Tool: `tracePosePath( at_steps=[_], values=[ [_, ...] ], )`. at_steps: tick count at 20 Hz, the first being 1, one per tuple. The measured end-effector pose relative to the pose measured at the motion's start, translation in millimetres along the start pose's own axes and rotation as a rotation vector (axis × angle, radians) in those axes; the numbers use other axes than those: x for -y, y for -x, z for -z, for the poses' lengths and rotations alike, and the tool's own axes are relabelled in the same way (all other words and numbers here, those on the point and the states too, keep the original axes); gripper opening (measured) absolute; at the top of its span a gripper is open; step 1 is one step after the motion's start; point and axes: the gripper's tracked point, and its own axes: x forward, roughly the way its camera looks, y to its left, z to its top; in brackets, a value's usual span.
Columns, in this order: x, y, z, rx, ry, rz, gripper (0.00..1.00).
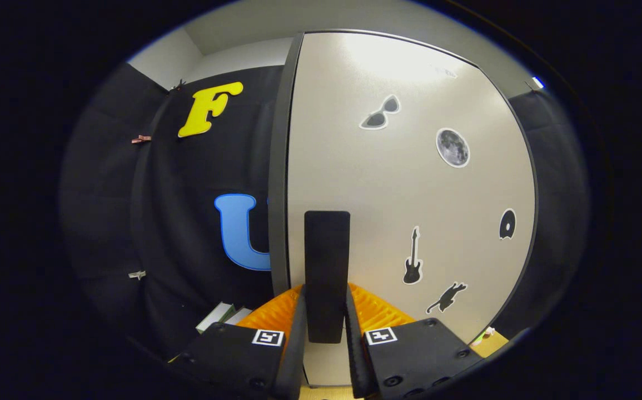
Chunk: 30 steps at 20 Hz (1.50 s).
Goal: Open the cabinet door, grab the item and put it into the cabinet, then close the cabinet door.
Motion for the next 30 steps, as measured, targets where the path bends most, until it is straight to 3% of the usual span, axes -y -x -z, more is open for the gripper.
tracePosePath(
  at_steps=[4, 10, 11, 24, 30],
  values=[
    [0.0, 0.1, -0.6, -0.015, 0.008, 0.013, 0.23],
    [-0.1, 0.4, 1.1, -0.012, 0.025, 0.012, 0.23],
    [0.2, 0.3, -0.1, -0.009, 0.026, 0.013, 0.12],
    [0.8, 50.8, -11.0, -0.025, -0.010, -0.089, 0.12],
    [16.0, 91.7, -15.5, -0.033, -0.007, -0.078, 0.12]
  ],
)
